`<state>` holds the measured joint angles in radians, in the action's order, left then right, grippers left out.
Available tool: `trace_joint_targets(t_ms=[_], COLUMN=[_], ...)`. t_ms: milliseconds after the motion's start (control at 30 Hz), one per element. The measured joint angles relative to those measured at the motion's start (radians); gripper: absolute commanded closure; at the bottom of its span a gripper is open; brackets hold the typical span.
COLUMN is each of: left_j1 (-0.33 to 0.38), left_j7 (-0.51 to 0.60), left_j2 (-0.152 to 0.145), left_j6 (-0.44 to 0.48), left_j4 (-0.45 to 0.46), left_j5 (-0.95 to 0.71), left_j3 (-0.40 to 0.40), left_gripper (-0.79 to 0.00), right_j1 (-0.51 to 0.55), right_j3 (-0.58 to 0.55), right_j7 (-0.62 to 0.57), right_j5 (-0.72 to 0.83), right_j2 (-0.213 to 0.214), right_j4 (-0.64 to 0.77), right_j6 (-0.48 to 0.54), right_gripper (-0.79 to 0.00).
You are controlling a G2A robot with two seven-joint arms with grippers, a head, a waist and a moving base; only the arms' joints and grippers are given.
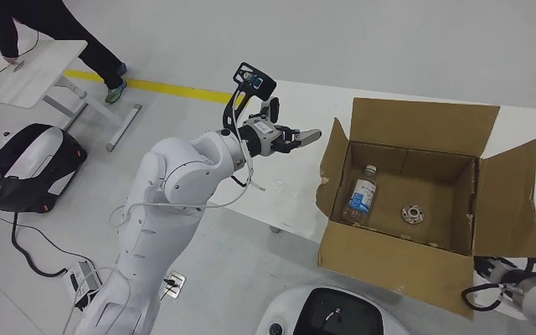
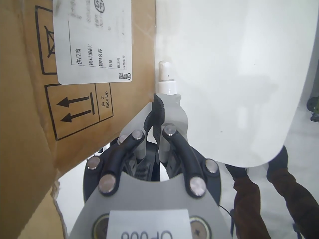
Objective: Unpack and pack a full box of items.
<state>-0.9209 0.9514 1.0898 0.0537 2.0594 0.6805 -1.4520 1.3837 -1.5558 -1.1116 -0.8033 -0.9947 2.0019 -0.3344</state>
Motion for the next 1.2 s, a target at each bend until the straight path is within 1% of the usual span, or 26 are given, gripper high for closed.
trace_joint_targets(t_ms=[233,467,600,700,933,1033,1200], left_j1=[0.0,0.0,0.0,0.0,0.0,0.0,0.0], left_j7=[0.0,0.0,0.0,0.0,0.0,0.0,0.0], left_j2=[0.0,0.0,0.0,0.0,0.0,0.0,0.0], left_j6=[0.0,0.0,0.0,0.0,0.0,0.0,0.0], left_j4=[0.0,0.0,0.0,0.0,0.0,0.0,0.0], left_j5=[0.0,0.0,0.0,0.0,0.0,0.0,0.0], left_j3=[0.0,0.0,0.0,0.0,0.0,0.0,0.0], left_gripper=[-0.785,-0.785,-0.785,-0.785,-0.785,-0.785,-0.785], right_j1=[-0.041,-0.082,-0.106,-0.101,-0.045,-0.024,-0.024], right_j3=[0.063,0.117,0.144,0.137,0.061,0.032,0.031], right_j7=[0.037,0.051,0.041,0.001,-0.167,-0.196,-0.195], right_j5=[0.021,0.051,0.018,-0.034,-0.193,-0.218,-0.217], right_j2=[-0.008,-0.017,-0.018,-0.015,-0.001,0.002,0.002], right_j4=[-0.052,-0.087,-0.074,-0.035,0.097,0.127,0.127], right_j6=[0.023,0.02,0.01,-0.03,-0.19,-0.181,-0.179], right_gripper=[0.0,0.0,0.0,0.0,0.0,0.0,0.0])
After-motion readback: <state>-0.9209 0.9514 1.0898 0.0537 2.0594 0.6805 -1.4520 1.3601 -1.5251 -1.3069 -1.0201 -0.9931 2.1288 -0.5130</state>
